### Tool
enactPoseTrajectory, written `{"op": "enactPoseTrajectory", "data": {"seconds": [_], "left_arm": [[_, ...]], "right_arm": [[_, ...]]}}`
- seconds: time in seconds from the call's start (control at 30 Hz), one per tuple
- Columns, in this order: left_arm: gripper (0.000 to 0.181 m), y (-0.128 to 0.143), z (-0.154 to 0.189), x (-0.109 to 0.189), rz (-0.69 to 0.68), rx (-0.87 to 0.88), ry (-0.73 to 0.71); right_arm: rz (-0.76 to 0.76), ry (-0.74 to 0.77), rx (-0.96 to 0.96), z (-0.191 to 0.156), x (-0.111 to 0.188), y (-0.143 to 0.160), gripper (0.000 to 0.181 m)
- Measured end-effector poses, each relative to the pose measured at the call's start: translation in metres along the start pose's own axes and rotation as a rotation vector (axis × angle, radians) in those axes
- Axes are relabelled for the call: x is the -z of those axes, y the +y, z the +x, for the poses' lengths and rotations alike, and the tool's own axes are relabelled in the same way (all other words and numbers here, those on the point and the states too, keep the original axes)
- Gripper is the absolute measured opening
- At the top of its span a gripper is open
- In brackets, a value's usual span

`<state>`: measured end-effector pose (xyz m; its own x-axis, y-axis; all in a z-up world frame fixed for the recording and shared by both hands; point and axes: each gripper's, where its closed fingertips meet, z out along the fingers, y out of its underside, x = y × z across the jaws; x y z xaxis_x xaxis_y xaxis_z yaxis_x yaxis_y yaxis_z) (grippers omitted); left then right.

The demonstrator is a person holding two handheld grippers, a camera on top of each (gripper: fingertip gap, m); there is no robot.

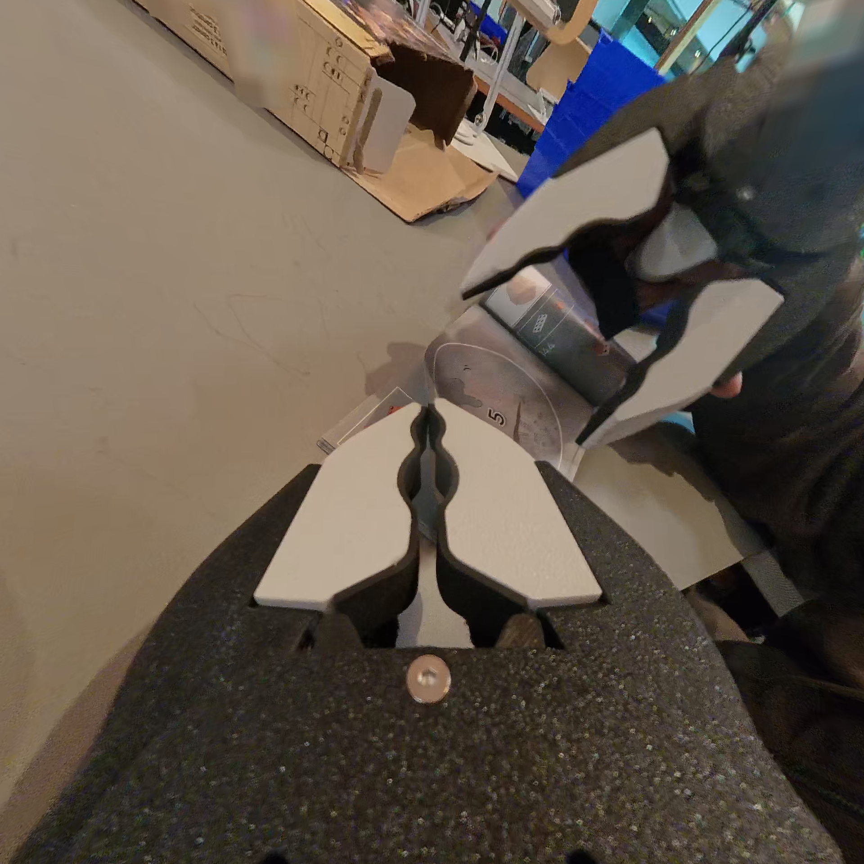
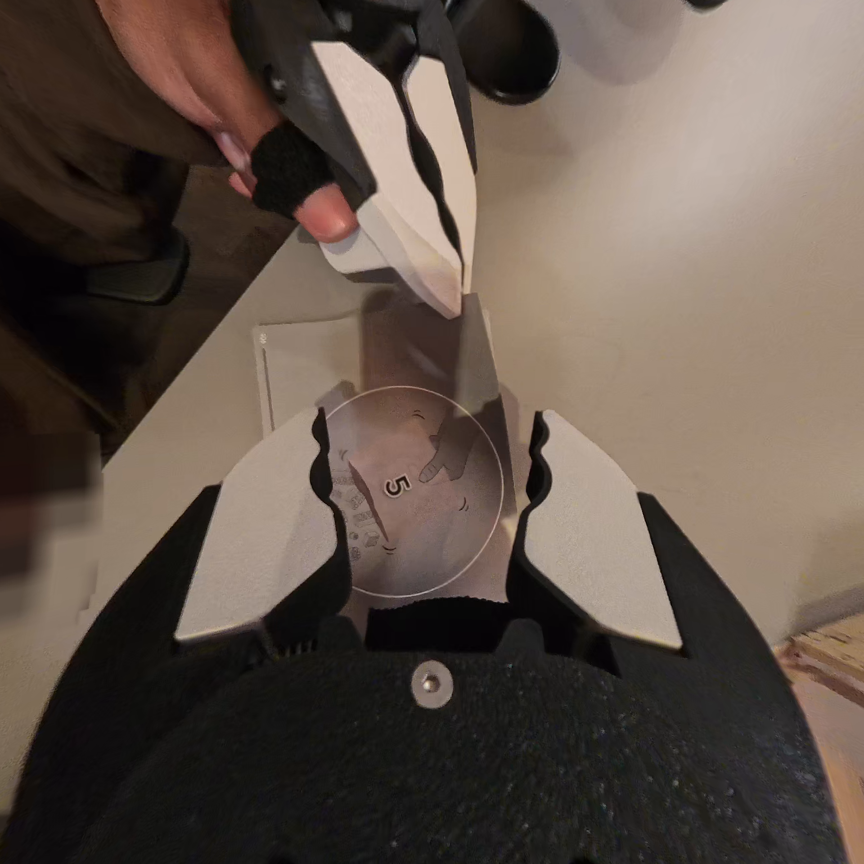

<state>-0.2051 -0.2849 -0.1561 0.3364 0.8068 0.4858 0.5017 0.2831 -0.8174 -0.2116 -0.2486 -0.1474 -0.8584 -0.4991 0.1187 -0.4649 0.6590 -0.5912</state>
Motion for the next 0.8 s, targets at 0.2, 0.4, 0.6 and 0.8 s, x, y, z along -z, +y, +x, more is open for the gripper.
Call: {"op": "enactPoseTrajectory", "data": {"seconds": [0.2,0.4,0.6,0.8], "left_arm": [[0.000,-0.009,0.002,0.005,0.062,0.078,0.038],[0.000,-0.024,0.024,0.003,0.146,0.150,0.160],[0.000,-0.033,0.036,0.000,0.210,0.208,0.218],[0.000,-0.041,0.039,0.001,0.270,0.263,0.248]], "right_arm": [[0.030,0.203,0.034,-0.021,0.003,-0.004,0.081],[0.104,0.408,-0.006,-0.030,0.006,-0.007,0.074],[0.162,0.527,-0.037,-0.045,-0.004,-0.011,0.074],[0.247,0.650,-0.004,-0.062,-0.005,-0.022,0.074]]}}
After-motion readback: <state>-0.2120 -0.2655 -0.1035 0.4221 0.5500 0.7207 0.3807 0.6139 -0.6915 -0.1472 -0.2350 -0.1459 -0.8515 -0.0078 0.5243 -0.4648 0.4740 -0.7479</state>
